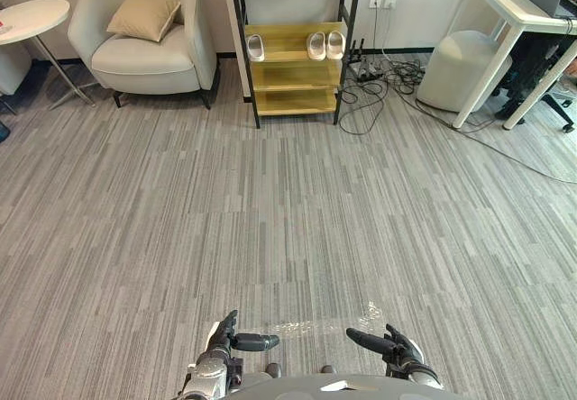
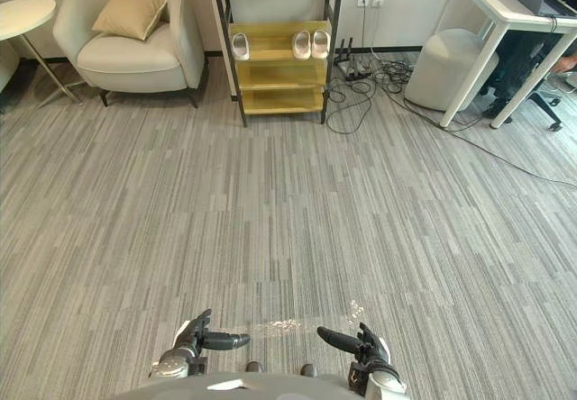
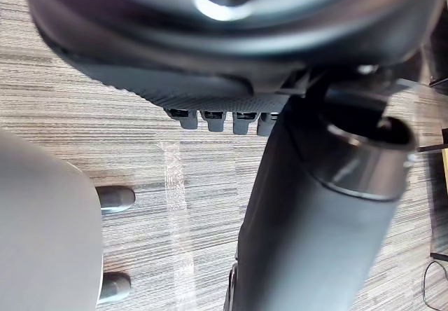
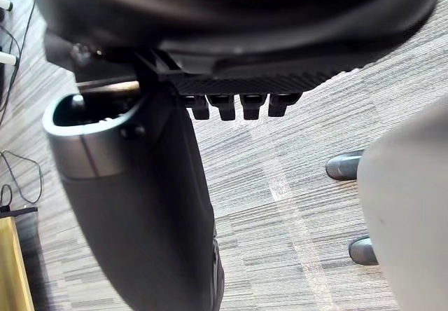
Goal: Organize the slippers on the shoe rack
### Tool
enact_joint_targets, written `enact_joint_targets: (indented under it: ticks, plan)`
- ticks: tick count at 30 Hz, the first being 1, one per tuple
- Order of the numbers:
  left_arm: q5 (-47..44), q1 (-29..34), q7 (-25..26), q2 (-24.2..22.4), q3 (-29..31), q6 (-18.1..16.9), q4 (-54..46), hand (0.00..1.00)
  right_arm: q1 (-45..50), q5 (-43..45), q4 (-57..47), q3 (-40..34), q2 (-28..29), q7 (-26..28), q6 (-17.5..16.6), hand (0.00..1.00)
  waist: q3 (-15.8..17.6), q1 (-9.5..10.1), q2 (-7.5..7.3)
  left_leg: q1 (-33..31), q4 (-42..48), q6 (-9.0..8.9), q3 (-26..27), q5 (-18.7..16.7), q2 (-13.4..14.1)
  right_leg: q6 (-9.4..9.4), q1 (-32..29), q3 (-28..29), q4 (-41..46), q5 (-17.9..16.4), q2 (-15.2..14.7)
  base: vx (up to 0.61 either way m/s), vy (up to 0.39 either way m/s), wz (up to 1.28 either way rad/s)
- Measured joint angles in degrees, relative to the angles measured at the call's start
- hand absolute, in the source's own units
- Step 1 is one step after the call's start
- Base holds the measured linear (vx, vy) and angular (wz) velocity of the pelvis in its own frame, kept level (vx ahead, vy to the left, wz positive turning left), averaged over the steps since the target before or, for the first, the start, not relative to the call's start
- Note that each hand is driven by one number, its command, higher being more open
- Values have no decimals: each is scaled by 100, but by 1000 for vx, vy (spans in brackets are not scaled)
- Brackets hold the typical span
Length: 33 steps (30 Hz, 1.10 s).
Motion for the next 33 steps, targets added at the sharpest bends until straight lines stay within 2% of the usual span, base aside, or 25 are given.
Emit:
enact_joint_targets:
  ticks: [29,30,31,33]
  plan:
    - [-120,-6,-5,40,3,0,7,100,-13,-57,-12,67,17,10,5,100,22,-4,-64,-31,-23,-11,-68,-10,4,-8,41,-106,-82,-7,8,0,0,0]
    - [-125,-11,-5,54,2,0,1,100,-14,-57,-24,82,25,10,5,100,34,-8,-81,-70,18,-18,-75,-31,4,-28,15,-118,-80,-19,7,-6,-14,6]
    - [-177,-40,-4,86,3,2,-5,100,-22,-55,-67,172,24,11,0,100,65,-13,-116,-249,285,-52,-84,-187,22,-126,-83,-137,72,-111,14,-9,-22,6]
    - [-199,-68,3,108,9,4,-44,100,-24,-42,-96,182,15,24,-4,100,85,-14,-115,-496,867,-86,-82,-507,95,-179,-252,-150,477,-378,50,2,-18,1]
